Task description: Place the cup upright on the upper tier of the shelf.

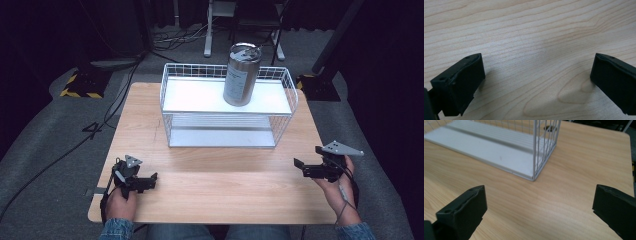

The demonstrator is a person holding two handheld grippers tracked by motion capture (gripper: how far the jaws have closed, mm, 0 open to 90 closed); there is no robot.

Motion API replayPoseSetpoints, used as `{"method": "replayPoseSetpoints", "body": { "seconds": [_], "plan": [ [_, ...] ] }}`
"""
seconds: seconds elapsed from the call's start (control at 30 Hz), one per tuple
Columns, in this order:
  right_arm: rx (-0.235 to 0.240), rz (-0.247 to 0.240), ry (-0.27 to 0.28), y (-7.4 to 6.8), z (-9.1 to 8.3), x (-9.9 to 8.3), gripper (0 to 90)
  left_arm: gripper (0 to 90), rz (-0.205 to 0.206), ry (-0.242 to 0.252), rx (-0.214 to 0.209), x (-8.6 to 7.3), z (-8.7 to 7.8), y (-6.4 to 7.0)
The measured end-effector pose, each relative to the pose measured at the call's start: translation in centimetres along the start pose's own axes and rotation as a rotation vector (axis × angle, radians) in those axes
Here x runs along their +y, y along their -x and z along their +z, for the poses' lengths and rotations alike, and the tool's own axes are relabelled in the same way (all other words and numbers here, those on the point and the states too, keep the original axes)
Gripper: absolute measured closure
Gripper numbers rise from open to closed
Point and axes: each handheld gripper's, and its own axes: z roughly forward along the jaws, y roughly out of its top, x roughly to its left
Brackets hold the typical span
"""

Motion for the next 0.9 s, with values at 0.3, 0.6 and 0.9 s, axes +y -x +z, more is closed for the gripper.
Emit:
{"method": "replayPoseSetpoints", "body": {
  "seconds": [0.3, 0.6, 0.9],
  "plan": [
    [-0.018, 0.035, -0.089, -0.2, 1.4, -3.2, 0.0, 0.0, -0.002, 0.001, 0.0, 0.0, 0.0, 0.0],
    [-0.009, 0.018, -0.145, -0.7, 2.4, -5.7, 0.0, 0.0, 0.0, 0.0, 0.0, 0.0, 0.0, 0.0],
    [-0.019, -0.013, -0.165, -1.5, 3.0, -6.9, 0.0, 0.0, 0.0, 0.0, 0.0, 0.0, 0.0, 0.0]
  ]
}}
